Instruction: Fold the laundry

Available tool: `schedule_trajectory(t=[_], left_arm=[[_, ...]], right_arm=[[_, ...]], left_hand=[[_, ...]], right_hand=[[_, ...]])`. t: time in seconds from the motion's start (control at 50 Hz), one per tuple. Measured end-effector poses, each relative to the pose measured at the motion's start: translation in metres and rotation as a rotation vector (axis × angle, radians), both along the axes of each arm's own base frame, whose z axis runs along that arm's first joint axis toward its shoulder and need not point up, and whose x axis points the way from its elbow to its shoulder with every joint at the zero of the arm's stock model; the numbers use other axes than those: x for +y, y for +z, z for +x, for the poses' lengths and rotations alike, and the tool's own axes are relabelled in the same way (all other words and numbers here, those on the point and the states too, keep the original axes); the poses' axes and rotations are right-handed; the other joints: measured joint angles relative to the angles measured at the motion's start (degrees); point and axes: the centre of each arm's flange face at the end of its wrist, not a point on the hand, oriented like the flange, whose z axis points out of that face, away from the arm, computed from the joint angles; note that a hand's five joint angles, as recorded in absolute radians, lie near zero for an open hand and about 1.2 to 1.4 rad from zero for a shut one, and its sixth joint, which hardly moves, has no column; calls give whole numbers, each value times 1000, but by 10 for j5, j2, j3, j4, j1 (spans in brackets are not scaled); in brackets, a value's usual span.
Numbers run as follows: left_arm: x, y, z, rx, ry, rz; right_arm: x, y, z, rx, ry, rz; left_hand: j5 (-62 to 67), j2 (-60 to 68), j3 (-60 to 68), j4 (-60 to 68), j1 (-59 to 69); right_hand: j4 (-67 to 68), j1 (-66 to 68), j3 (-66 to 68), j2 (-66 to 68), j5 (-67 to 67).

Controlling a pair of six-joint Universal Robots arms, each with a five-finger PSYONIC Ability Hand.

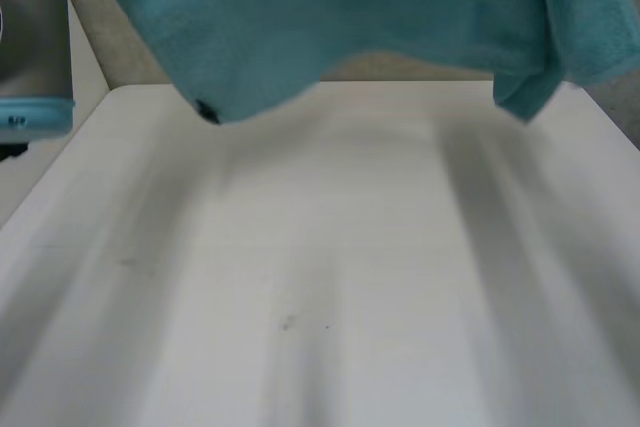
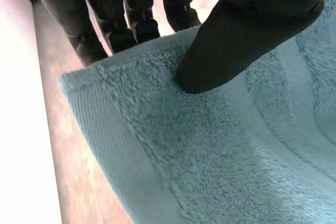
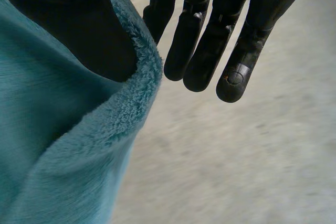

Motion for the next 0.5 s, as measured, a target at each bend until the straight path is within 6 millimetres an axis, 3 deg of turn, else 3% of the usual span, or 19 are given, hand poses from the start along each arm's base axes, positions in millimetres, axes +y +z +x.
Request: schedule_trajectory(t=[0.04,0.1,0.18,0.22,0.24,0.3,0.38,0.5], left_arm=[[-1,-15,2,-22,8,52],[-2,-55,5,-80,16,186],[0,-104,10,-145,23,336],[4,-125,13,-170,25,396],[9,-146,17,-197,28,459],[17,-174,23,-231,32,542],[26,-200,31,-261,37,617],[30,-217,43,-278,55,676]], right_arm=[[4,-19,2,47,33,72],[12,-65,4,147,94,258],[23,-107,4,244,139,456],[27,-124,4,287,151,540],[31,-144,3,335,162,631],[35,-181,3,414,179,778],[38,-226,3,480,195,923],[42,-266,2,475,204,1016]], left_hand=[[0,0,0,0,0],[0,0,0,0,0],[0,0,0,0,1],[0,0,0,0,1],[0,0,0,0,1],[0,0,0,0,1],[0,0,0,0,1],[0,0,0,0,1]], right_hand=[[0,0,0,0,0],[0,0,1,0,0],[0,0,2,0,0],[0,0,2,0,0],[0,0,2,0,0],[0,0,2,0,0],[0,0,2,0,0],[0,0,2,0,0]])
